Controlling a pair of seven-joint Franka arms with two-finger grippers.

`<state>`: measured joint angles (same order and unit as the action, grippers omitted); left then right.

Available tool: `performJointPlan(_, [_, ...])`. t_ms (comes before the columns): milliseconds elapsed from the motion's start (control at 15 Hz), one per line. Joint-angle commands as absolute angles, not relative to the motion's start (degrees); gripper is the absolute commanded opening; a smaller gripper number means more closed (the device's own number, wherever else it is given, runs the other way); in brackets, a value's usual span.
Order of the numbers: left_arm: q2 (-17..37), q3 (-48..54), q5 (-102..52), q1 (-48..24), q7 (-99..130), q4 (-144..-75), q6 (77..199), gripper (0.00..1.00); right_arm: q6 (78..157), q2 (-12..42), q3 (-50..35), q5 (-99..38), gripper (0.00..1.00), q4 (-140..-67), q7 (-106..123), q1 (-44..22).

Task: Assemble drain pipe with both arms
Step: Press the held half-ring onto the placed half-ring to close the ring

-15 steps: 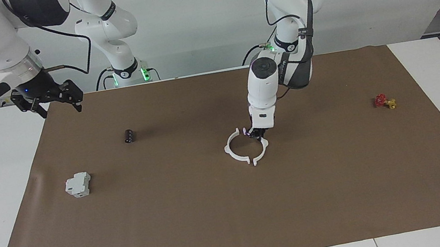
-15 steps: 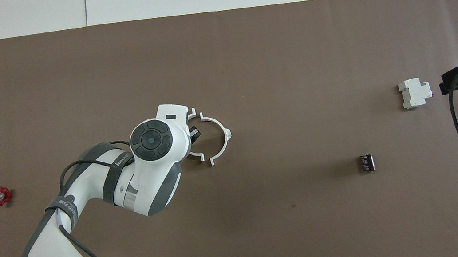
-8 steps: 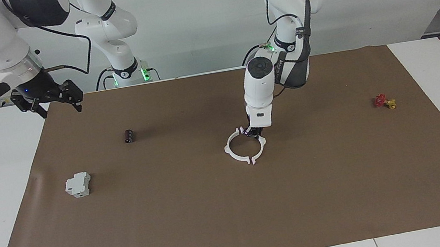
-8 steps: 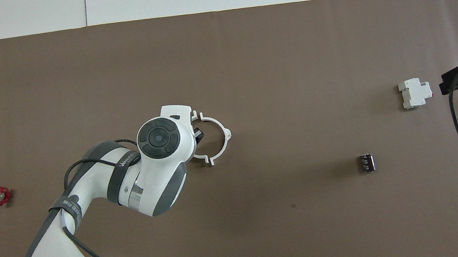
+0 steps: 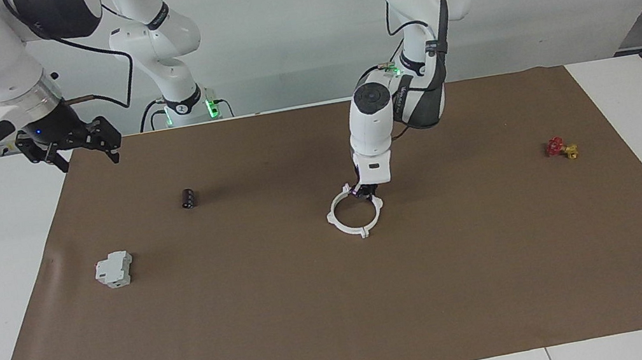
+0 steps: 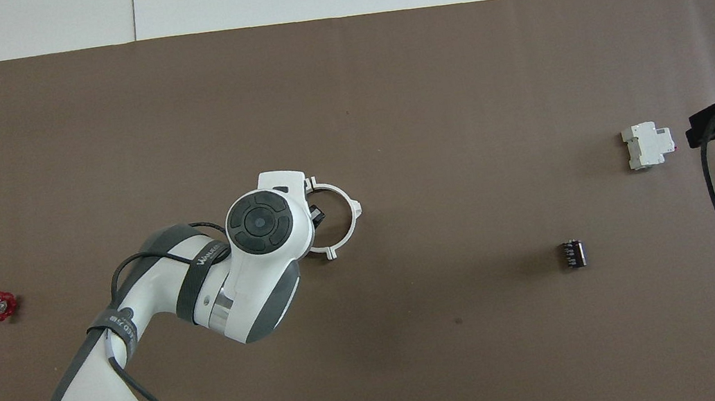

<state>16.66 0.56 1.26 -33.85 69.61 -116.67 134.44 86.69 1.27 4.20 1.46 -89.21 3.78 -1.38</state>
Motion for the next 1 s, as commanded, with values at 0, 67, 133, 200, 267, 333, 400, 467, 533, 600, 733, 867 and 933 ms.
performJointPlan(0, [14.94, -0.09, 2.02, -34.63, 70.66, -118.83, 135.78, 0.0, 85.96, 0.35, 4.04, 0.53, 1.0, -89.74, 3.08, -1.14])
performJointPlan(67, [15.03, -0.09, 2.11, -34.63, 70.66, -118.92, 136.84, 0.0, 85.96, 0.35, 4.04, 0.44, 1.0, -89.74, 3.08, -1.14])
performJointPlan(133, [15.03, -0.09, 2.11, -34.63, 70.58, -119.26, 137.45, 0.0, 85.96, 0.35, 4.04, 0.53, 1.0, -89.74, 3.08, -1.14])
performJointPlan(200, [15.03, -0.09, 2.11, -34.72, 70.58, -119.44, 137.81, 0.0, 85.96, 0.35, 4.04, 0.44, 1.0, -89.74, 3.08, -1.14])
performJointPlan(267, [15.03, -0.09, 2.11, -34.72, 70.58, -119.53, 138.16, 0.0, 85.96, 0.35, 4.04, 0.44, 1.0, -89.74, 3.08, -1.14])
performJointPlan(333, [15.12, -0.09, 2.11, -34.72, 70.58, -119.53, 138.34, 0.0, 85.96, 0.35, 4.04, 0.44, 1.0, -89.74, 3.08, -1.14])
performJointPlan(400, [15.03, -0.09, 2.11, -34.72, 70.58, -119.53, 138.34, 0.0, 85.96, 0.35, 4.04, 0.44, 1.0, -89.74, 3.08, -1.14])
performJointPlan(467, [15.03, -0.09, 2.11, -34.72, 70.58, -119.62, 138.34, 0.0, 85.96, 0.35, 4.04, 0.44, 1.0, -89.74, 3.08, -1.14])
performJointPlan(533, [15.03, -0.09, 2.11, -34.72, 70.58, -119.62, 138.34, 0.0, 85.96, 0.35, 4.04, 0.44, 1.0, -89.74, 3.08, -1.14])
performJointPlan(600, [15.03, -0.09, 2.11, -34.89, 70.58, -119.53, 138.34, 0.0, 85.96, 0.35, 4.04, 0.44, 1.0, -89.74, 3.08, -1.14])
performJointPlan(733, [15.03, -0.09, 2.11, -34.98, 70.49, -119.53, 138.34, 0.73, 85.96, 0.35, 4.04, 0.44, 1.0, -89.74, 3.08, -1.14])
performJointPlan(867, [15.03, -0.09, 2.11, -34.98, 70.49, -119.44, 137.99, 1.0, 85.96, 0.35, 4.04, 0.44, 1.0, -89.74, 3.08, -1.14])
performJointPlan(933, [15.03, -0.09, 2.11, -34.98, 70.49, -119.44, 137.99, 1.0, 85.96, 0.35, 4.04, 0.44, 1.0, -89.74, 3.08, -1.14])
